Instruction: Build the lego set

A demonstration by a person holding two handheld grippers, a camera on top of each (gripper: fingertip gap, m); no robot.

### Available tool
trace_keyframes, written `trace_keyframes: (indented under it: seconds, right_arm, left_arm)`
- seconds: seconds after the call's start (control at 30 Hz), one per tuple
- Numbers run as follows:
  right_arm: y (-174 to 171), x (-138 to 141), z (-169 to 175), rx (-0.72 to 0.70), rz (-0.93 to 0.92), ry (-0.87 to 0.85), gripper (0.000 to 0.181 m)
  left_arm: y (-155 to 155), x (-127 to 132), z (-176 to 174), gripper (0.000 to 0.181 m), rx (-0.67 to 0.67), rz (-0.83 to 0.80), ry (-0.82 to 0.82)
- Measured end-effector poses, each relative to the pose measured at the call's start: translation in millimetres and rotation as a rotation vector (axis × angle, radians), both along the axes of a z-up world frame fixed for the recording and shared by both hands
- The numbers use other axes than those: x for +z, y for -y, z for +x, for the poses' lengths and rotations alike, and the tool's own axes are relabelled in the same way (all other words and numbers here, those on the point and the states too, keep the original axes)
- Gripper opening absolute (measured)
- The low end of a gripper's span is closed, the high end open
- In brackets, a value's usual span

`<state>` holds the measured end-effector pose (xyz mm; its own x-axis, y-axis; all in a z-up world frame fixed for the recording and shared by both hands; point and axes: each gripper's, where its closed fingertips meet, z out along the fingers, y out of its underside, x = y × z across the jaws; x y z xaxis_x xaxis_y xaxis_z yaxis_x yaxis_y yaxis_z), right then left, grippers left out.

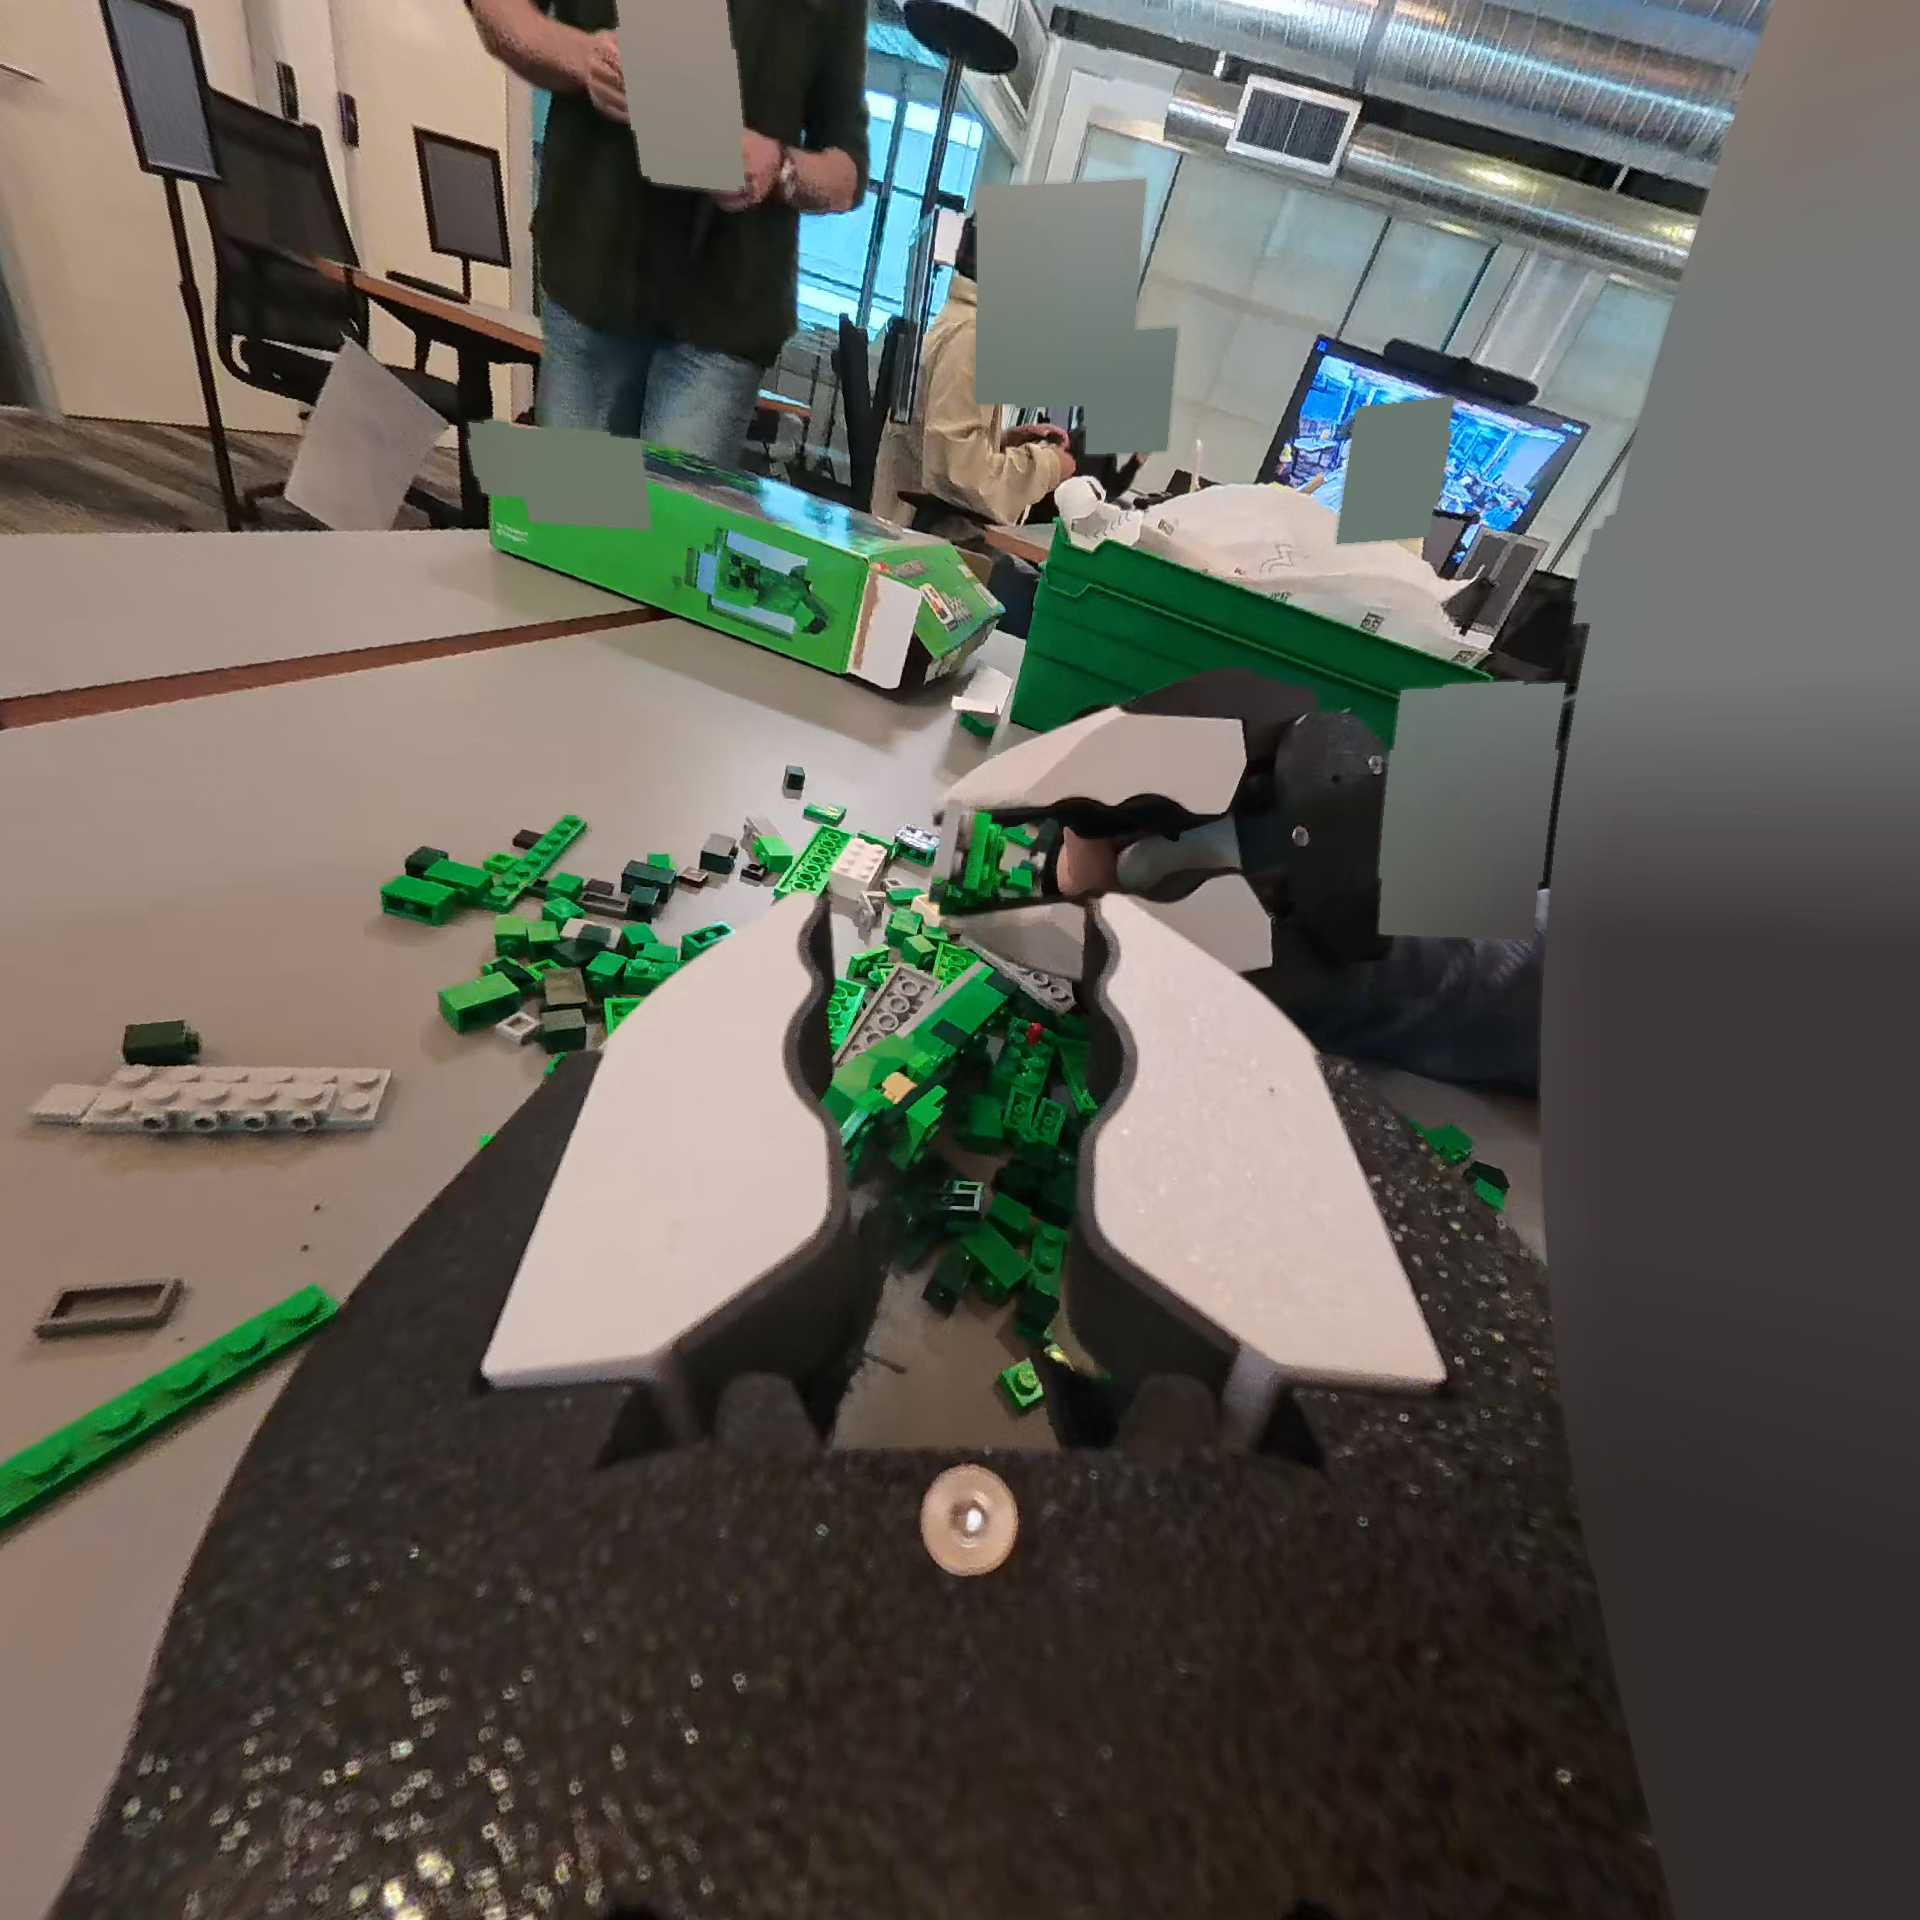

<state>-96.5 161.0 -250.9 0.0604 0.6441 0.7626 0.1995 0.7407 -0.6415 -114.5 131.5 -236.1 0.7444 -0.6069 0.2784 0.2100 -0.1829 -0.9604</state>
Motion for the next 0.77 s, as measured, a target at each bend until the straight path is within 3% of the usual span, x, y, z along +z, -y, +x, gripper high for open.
trace_keyframes:
  seconds: [0.03, 0.3, 0.57, 0.67, 0.77]
  right_arm:
    - [1.2, -0.6, -0.4, 0.005, 0.004, 0.003, 0.020]
    - [7.3, 4.0, 0.8, 0.028, 0.051, -0.026, 0.020]
    - [27.5, 5.7, 0.6, 0.083, 0.267, -0.045, 0.020]
    - [33.3, 2.7, -1.2, 0.082, 0.347, -0.031, 0.020]
    - [35.9, 4.7, -0.7, 0.109, 0.313, -0.050, 0.020]
  left_arm:
    - [-0.1, 0.0, -0.1, 0.045, 0.000, -0.001, 0.002]
    - [1.2, -5.6, 10.4, 0.042, -0.018, 0.005, -0.098]
    - [4.4, -6.4, 16.3, 0.037, -0.077, 0.000, -0.096]
    - [11.1, -4.1, 22.1, 0.017, -0.152, 0.015, -0.079]
    - [14.0, -2.2, 23.4, 0.012, -0.183, 0.022, -0.062]
